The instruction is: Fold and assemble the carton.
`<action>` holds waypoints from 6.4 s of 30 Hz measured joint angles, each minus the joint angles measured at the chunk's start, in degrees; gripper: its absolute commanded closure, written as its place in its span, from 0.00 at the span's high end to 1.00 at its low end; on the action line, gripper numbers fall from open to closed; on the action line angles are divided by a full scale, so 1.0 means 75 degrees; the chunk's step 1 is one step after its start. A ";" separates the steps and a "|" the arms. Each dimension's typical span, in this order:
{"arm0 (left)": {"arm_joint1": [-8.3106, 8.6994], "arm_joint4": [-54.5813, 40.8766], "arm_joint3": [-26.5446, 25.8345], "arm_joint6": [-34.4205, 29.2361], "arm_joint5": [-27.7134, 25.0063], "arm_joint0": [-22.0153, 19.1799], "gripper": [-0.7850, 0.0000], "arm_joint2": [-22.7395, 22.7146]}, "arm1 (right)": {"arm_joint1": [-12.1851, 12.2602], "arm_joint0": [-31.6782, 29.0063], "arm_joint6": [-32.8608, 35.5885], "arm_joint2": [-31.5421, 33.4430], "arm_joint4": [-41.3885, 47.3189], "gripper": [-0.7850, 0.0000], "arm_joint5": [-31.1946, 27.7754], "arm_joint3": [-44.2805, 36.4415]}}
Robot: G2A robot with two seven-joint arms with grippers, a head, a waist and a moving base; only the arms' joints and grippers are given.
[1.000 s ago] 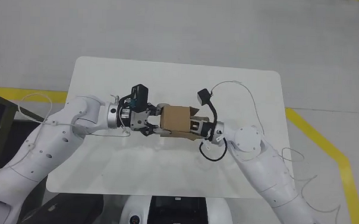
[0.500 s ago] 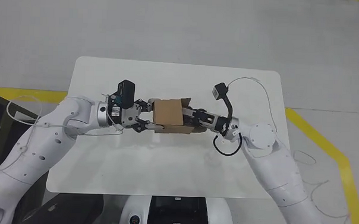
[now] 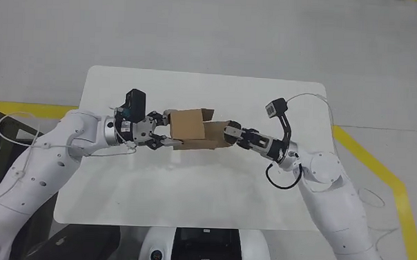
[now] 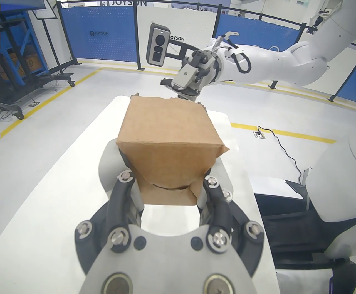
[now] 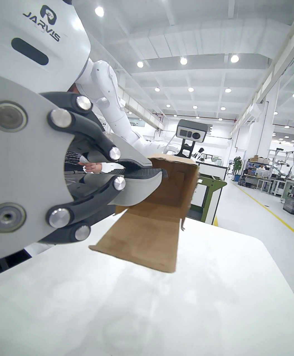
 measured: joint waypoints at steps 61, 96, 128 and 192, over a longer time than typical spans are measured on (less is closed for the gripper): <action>0.0161 -0.0207 -0.0352 0.0218 0.0000 -0.0127 0.40 0.0568 | 0.0148 0.0063 -0.1310 0.0049 -0.0381 0.00 0.0115 -0.0080; 0.0212 0.0028 0.0033 0.0840 0.0000 -0.0302 0.40 0.0401 | 0.0363 -0.0476 -0.0778 0.0701 -0.0263 0.00 0.0999 -0.0481; 0.0103 0.0261 -0.0142 0.0657 0.0000 -0.0288 0.39 0.0560 | 0.0194 -0.0067 -0.0211 -0.0588 0.0649 0.00 0.0437 0.0074; -0.0374 0.1418 -0.0206 0.0685 0.0000 0.0157 0.40 -0.0087 | 0.0239 -0.0035 -0.0739 -0.0725 0.0672 0.00 0.1158 -0.0221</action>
